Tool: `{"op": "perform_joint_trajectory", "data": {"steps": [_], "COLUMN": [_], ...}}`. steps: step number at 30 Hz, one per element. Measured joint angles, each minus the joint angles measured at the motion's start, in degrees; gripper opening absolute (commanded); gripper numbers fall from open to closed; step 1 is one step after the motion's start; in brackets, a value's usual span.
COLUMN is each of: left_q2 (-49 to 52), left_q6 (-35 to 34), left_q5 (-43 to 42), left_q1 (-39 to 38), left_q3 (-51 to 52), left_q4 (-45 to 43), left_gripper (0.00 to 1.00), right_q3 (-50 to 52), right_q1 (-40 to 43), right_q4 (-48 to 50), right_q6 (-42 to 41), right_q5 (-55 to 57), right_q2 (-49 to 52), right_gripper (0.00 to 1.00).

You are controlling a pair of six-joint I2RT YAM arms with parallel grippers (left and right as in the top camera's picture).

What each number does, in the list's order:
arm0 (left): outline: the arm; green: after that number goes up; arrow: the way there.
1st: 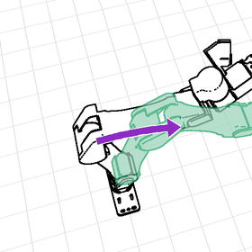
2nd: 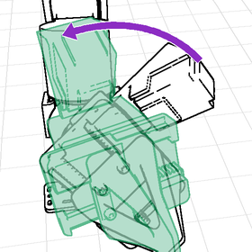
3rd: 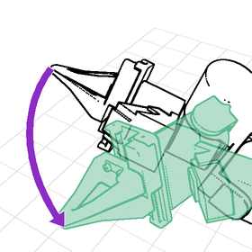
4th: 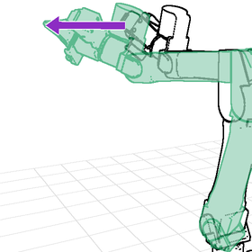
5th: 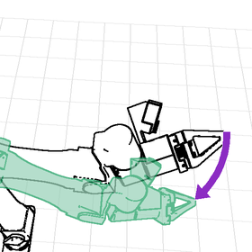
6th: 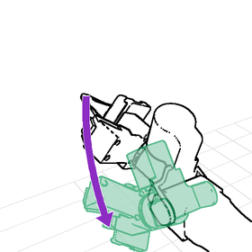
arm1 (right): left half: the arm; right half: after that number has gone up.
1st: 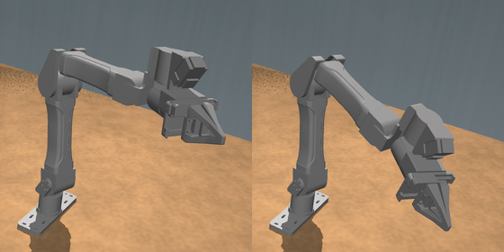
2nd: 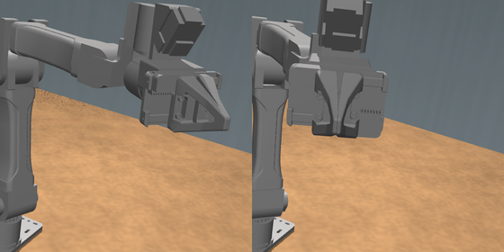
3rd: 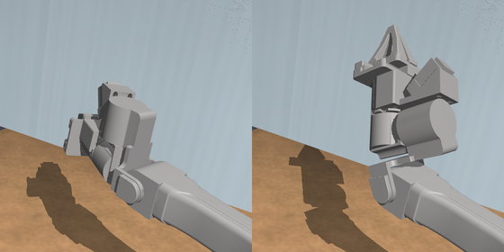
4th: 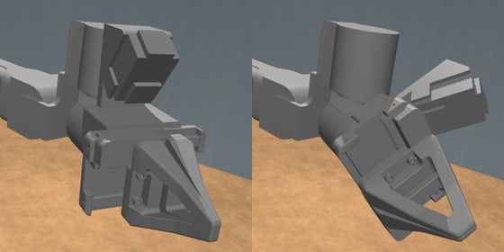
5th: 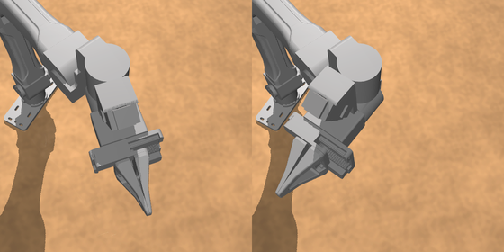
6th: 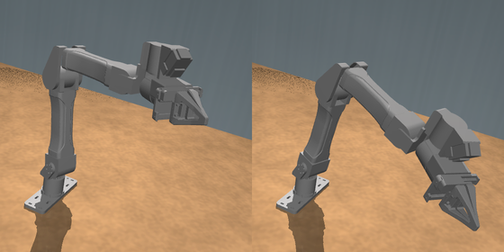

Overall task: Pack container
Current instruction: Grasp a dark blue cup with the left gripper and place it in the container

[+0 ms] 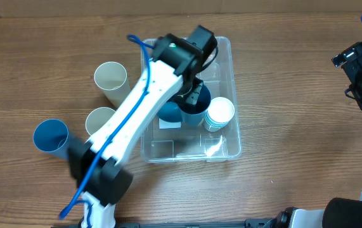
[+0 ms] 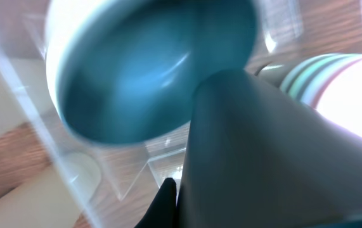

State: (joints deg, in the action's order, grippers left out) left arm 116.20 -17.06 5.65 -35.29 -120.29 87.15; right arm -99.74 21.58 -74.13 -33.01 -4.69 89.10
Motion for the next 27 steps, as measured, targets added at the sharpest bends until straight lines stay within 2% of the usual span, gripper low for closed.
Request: {"op": "perform_joint_trajectory", "data": {"steps": [3, 7, 10, 15, 17, 19, 23, 24, 25, 27], "left_q2": [-10.8, -12.2, -11.8, -11.5, -11.3, -11.2, -11.0, -11.0, -11.0, -10.9], "left_q6": [0.0, -0.3, -0.7, -1.1, -1.4, -1.5, -1.5, -1.5, -1.5, -1.9], "left_q5": [0.7, 0.6, 0.6, 0.4, 0.5, 0.5, 0.5, 0.5, 0.5, 0.5], "left_q1": [0.0, 0.0, -0.6, -0.7, -0.7, -0.7, -0.7, -0.7, -0.7, -0.7], "left_q3": [-1.8, -2.0, 2.5, 15.3, 19.0, 22.6, 23.7, 23.7, 23.7, 22.6], "left_q4": [0.3, 3.1, 2.5, -5.5, -11.3, -17.5, -20.8, -20.8, -20.7, -16.2], "left_gripper": [0.04, 0.04, 0.05, 0.17, 0.19, 0.20, 0.21, 0.28, 0.50, 0.62], "right_q3": [0.0, 0.0, 0.0, 0.0, 0.0, 0.0, 0.0, 0.0, 0.0, 0.0], "right_q1": [0.0, 0.0, 0.0, 0.0, 0.0, 0.0, 0.0, 0.0, 0.0, 0.0], "right_q4": [0.0, 0.0, 0.0, 0.0, 0.0, 0.0, 0.0, 0.0, 0.0, 0.0], "right_q6": [0.0, 0.0, 0.0, 0.0, 0.0, 0.0, 0.0, 0.0, 0.0, 0.0], "right_q5": [0.0, 0.0, 0.0, 0.0, 0.0, 0.0, 0.0, 0.0, 0.0, 0.0], "right_q2": [0.0, 0.0, 0.0, 0.0, 0.0, 0.0, 0.0, 0.0, 0.0, 0.0], "right_gripper": [1.00, 1.00, 1.00, 1.00, 1.00, 1.00, 1.00, 1.00, 1.00, 1.00]}}
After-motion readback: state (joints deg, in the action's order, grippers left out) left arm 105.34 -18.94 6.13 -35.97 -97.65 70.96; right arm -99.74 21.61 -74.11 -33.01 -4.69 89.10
